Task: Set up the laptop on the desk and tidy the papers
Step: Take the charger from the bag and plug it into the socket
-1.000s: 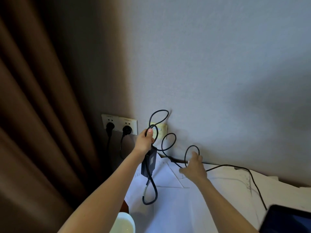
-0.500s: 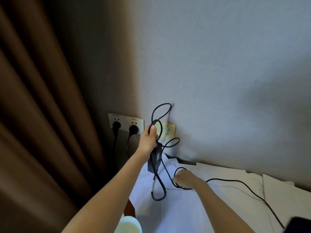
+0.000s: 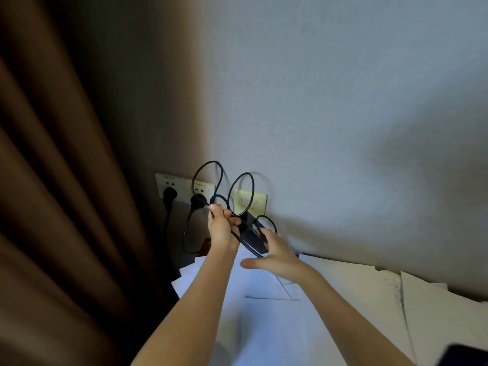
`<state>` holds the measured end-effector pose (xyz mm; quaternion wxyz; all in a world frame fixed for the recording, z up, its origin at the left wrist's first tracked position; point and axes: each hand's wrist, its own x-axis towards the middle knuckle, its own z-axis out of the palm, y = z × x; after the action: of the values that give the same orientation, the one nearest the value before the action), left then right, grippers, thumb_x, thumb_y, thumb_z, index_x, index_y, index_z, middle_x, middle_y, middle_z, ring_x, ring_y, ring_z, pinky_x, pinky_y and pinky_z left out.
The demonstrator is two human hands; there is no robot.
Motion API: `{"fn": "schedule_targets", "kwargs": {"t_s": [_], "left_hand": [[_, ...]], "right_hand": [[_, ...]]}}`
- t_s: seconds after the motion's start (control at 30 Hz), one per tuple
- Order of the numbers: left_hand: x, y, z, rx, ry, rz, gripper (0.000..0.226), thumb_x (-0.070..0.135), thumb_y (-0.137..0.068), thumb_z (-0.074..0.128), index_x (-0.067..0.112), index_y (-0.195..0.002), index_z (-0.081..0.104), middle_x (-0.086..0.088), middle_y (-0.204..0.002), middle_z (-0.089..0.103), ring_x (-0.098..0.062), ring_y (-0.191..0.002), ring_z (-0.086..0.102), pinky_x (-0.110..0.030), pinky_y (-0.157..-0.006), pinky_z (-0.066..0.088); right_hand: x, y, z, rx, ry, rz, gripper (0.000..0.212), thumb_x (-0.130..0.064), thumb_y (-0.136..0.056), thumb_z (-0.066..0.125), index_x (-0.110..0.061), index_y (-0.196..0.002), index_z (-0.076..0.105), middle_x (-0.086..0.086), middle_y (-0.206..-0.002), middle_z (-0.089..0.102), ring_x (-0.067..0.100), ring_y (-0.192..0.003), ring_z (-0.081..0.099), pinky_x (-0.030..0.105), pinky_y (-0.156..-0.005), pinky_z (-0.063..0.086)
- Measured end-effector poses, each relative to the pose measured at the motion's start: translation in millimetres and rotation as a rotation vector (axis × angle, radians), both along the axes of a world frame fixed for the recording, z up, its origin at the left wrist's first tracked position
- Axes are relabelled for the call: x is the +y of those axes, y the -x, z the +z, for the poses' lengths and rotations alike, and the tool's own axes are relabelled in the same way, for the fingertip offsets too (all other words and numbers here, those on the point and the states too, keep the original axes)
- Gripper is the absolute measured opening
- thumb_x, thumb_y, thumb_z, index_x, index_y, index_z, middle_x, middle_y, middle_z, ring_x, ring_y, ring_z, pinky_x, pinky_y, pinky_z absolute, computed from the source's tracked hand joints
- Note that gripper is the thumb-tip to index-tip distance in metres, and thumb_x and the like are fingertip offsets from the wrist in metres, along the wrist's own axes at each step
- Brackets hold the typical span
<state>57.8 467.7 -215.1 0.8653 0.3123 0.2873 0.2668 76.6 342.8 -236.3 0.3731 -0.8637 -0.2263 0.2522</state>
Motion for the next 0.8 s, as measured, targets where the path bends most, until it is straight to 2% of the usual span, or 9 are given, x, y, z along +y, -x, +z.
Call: {"fn": "schedule_targets", "kwargs": {"t_s": [0.13,0.37,0.43,0.5,0.53,0.6,0.7,0.77,0.8], "left_hand": [[5.3,2.1,-19.3,0.092,0.091,0.02,0.036,0.035,-0.103,0.026,0.018,-0.075,0.041,0.003,-0.06,0.033,-0.004,-0.029,0.034,-0.019,-0.052,0.032],[32.2,2.8,-51.4,0.375,0.054,-0.006,0.039,0.032,-0.104,0.027,0.014,-0.071,0.036,-0.002,-0.063,0.036,-0.014,-0.043,0.029,-0.021,-0.043,0.027],[37.2,3.1,-62.7,0.466,0.069,-0.091,0.039,0.03,-0.103,0.029,0.012,-0.069,0.037,-0.004,-0.062,0.04,-0.014,-0.046,0.028,-0.022,-0.045,0.027],[36.5,4.5,-71.0,0.551,0.059,-0.24,0.036,0.025,-0.103,0.031,0.01,-0.072,0.042,-0.007,-0.066,0.047,-0.013,-0.049,0.042,-0.02,-0.048,0.038],[35.2,3.8,-75.1,0.616,0.009,-0.321,0.031,0.023,-0.102,0.032,0.007,-0.079,0.045,-0.01,-0.075,0.05,-0.016,-0.063,0.051,-0.022,-0.062,0.046],[31.8,3.0,-77.0,0.731,-0.135,-0.417,0.02,0.018,-0.101,0.034,0.004,-0.101,0.047,-0.013,-0.094,0.049,-0.025,-0.09,0.052,-0.035,-0.085,0.044],[35.6,-1.3,-73.5,0.82,-0.481,-0.432,0.027,0.004,-0.096,0.038,-0.005,-0.118,0.05,-0.018,-0.1,0.056,-0.032,-0.09,0.055,-0.038,-0.082,0.045],[39.6,-1.1,-71.4,0.89,-0.66,-0.472,0.026,0.001,-0.093,0.039,-0.008,-0.114,0.052,-0.024,-0.108,0.058,-0.034,-0.095,0.056,-0.04,-0.08,0.046],[41.1,-0.3,-69.2,0.914,-0.734,-0.494,0.019,0.001,-0.093,0.04,-0.007,-0.104,0.053,-0.023,-0.102,0.058,-0.031,-0.088,0.054,-0.037,-0.076,0.042]], "right_hand": [[3.7,-0.4,-16.8,-0.361,0.162,-0.004,0.079,-0.049,-0.073,0.073,-0.018,-0.136,0.037,0.001,-0.127,0.049,0.022,-0.12,0.039,0.032,-0.096,0.041],[22.3,7.7,-38.0,-0.612,0.332,0.089,0.051,-0.037,-0.092,0.055,-0.013,-0.135,0.042,0.007,-0.132,0.048,0.026,-0.119,0.044,0.033,-0.097,0.04],[23.0,9.9,-48.9,-0.697,0.403,0.086,0.049,-0.037,-0.078,0.073,-0.011,-0.118,0.059,0.009,-0.11,0.061,0.027,-0.099,0.058,0.033,-0.082,0.05],[20.5,9.8,-57.8,-0.728,0.449,0.069,0.054,-0.037,-0.05,0.09,-0.014,-0.094,0.07,0.005,-0.082,0.064,0.023,-0.074,0.064,0.029,-0.06,0.053],[18.0,10.2,-60.4,-0.67,0.461,0.068,0.054,-0.035,-0.056,0.087,-0.013,-0.101,0.067,0.007,-0.09,0.064,0.025,-0.083,0.063,0.03,-0.066,0.053],[13.8,9.7,-68.5,-0.566,0.493,0.089,0.049,-0.026,-0.087,0.062,-0.013,-0.132,0.045,0.011,-0.127,0.049,0.028,-0.118,0.046,0.034,-0.094,0.043],[13.0,2.1,-79.5,-0.541,0.456,0.105,0.05,-0.023,-0.095,0.051,-0.018,-0.141,0.031,0.009,-0.139,0.037,0.027,-0.131,0.032,0.031,-0.105,0.032],[19.6,3.1,-78.5,-0.498,0.423,0.116,0.053,-0.024,-0.094,0.053,-0.018,-0.142,0.03,0.009,-0.137,0.038,0.026,-0.13,0.032,0.03,-0.106,0.032],[24.1,3.2,-79.0,-0.471,0.398,0.12,0.054,-0.023,-0.093,0.054,-0.018,-0.142,0.031,0.009,-0.135,0.039,0.026,-0.13,0.033,0.03,-0.106,0.032]]}}
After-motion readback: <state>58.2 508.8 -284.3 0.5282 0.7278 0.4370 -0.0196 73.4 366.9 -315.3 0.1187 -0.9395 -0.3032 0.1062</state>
